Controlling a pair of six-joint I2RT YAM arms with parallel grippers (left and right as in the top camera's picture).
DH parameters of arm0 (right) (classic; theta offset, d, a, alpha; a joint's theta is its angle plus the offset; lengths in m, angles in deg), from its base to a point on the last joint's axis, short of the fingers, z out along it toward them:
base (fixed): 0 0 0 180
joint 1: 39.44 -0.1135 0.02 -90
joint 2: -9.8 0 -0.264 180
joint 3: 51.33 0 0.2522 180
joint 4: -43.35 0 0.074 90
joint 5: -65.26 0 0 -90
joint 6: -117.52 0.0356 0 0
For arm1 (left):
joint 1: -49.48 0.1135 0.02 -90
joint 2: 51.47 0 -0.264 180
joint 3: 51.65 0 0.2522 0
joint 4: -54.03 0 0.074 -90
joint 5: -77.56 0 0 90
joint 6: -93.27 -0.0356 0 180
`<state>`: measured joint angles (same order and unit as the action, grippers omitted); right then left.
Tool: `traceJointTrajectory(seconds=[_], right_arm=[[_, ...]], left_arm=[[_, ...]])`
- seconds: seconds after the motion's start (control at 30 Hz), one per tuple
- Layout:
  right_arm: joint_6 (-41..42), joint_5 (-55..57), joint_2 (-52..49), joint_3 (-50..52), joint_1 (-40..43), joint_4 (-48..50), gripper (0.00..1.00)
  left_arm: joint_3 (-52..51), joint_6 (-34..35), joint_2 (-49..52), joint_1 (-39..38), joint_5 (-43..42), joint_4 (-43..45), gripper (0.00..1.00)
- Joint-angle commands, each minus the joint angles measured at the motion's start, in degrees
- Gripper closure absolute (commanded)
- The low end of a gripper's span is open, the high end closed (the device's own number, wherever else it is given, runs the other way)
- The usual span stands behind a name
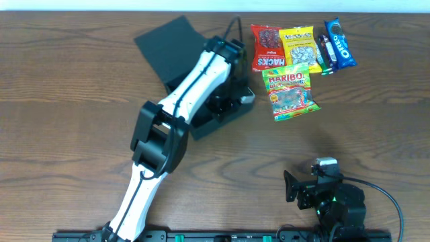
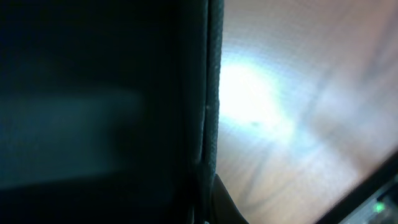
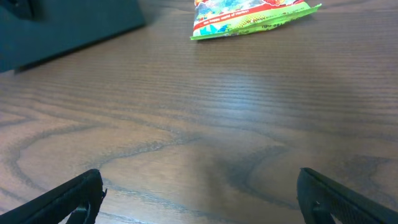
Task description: Pack container
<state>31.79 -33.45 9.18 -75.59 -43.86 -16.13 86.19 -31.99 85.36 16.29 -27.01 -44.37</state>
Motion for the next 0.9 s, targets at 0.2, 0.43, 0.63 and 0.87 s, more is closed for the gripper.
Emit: traceJointTrajectory(seconds=[0.2, 0.43, 0.63, 0.87], right_arm=[[0.15, 0.35, 0.31, 0.39, -0.52, -0.13, 0.01], [0.15, 0.35, 0.31, 0.39, -0.52, -0.13, 0.01], [0.15, 0.35, 0.31, 0.39, -0.52, -0.13, 0.01], [0.15, 0.35, 0.31, 0.39, -0.52, -0.13, 0.01]], left_arm=[[-0.17, -3.43, -0.59, -2.47, 4.39, -2.64, 0.05], [0.37, 6.14, -3.63, -2.32, 1.25, -0.15, 0.05], [4.87, 20.52, -13.22, -0.35, 7.41, 2.75, 0.05], [4.59, 47.76, -18.73, 7.34, 20.55, -0.42, 0.05]])
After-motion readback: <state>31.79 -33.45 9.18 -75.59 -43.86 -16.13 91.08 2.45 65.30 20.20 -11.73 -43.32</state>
